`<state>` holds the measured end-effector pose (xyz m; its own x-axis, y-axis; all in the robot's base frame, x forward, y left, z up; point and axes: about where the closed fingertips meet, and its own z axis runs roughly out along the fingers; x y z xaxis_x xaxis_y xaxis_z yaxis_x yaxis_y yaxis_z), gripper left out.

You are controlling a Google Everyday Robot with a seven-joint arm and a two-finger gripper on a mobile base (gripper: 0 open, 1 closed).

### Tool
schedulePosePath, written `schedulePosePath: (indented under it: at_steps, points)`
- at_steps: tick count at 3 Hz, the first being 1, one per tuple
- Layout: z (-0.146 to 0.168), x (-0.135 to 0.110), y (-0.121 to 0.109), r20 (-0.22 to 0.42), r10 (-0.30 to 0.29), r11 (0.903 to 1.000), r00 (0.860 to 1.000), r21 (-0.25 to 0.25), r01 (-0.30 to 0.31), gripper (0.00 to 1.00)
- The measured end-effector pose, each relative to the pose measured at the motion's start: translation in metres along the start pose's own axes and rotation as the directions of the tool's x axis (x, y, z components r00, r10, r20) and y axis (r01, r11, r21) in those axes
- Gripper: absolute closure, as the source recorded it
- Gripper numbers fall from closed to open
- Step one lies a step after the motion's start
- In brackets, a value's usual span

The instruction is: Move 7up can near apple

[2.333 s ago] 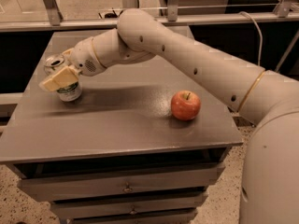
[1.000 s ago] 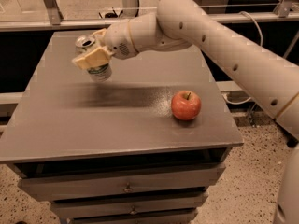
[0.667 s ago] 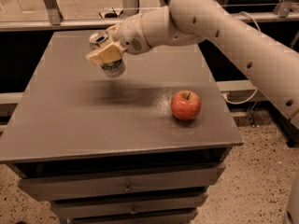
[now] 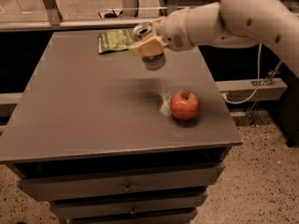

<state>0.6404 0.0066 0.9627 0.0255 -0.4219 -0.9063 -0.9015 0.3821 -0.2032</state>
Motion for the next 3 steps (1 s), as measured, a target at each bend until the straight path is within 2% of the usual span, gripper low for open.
schedulePosePath:
  at_steps: [1, 2, 3]
  points:
    - [-0.049, 0.021, -0.023, 0.016, 0.025, 0.9898, 1.0, 0.14, -0.027, 1.0]
    - [-0.088, 0.043, -0.04, 0.046, 0.043, 0.9674, 0.998, 0.248, -0.053, 1.0]
    - [-0.116, 0.062, -0.052, 0.075, 0.063, 0.9434, 0.995, 0.321, -0.084, 1.0]
